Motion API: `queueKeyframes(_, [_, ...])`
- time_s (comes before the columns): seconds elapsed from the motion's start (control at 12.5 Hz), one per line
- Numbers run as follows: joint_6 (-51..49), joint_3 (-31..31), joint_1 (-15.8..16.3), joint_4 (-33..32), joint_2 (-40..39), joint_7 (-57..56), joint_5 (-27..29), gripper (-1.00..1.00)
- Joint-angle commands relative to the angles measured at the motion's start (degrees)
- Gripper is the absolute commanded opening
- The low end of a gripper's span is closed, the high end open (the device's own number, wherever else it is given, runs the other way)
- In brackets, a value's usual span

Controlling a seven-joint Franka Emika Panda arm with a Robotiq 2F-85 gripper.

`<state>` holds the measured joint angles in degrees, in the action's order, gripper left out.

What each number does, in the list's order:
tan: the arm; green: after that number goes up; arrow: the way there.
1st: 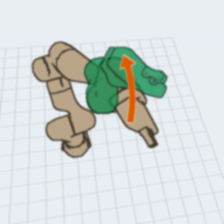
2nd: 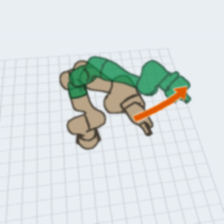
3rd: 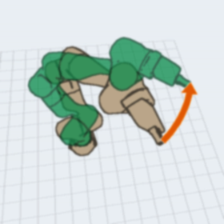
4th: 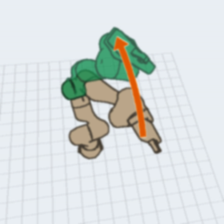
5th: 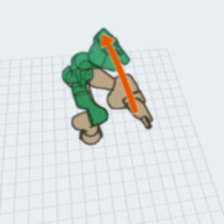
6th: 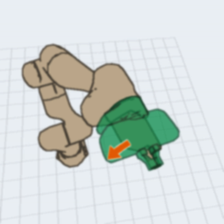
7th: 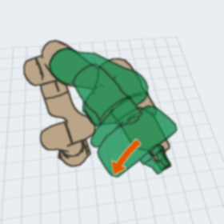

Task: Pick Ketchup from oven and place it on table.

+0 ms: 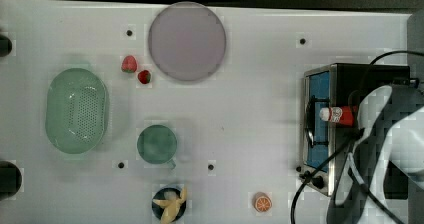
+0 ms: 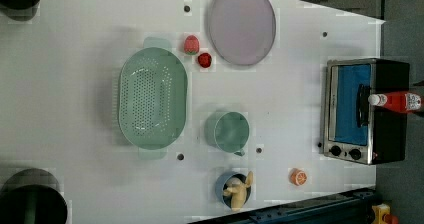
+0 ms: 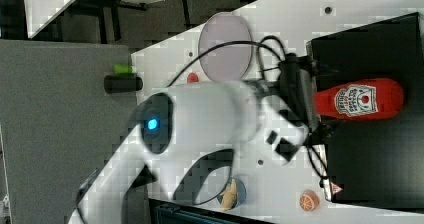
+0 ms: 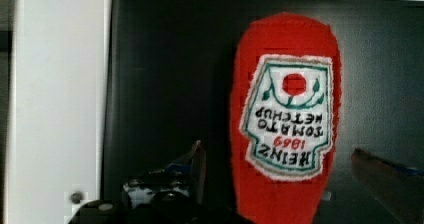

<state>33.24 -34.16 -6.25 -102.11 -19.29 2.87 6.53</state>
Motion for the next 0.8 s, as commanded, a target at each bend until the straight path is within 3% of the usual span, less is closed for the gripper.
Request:
queueKeyframes(0.08, [-0.4, -1.0, -1.9, 0.4, -1.5, 0.5, 3.1, 1.0])
queueKeyframes(0.32, [1.1, -0.9, -2.1, 0.3, -3.7, 0.5, 6.7, 1.0])
queueKeyframes(0.56, [3.0, -0.9, -2.3, 0.3, -4.9, 0.5, 7.0, 1.0])
queueKeyframes(0.64, [2.9, -1.0, -2.3, 0.2, -5.0, 0.5, 7.0, 0.92])
queueKeyframes(0.8, [2.8, -1.0, -2.4, 0.1, -5.1, 0.5, 7.0, 0.44])
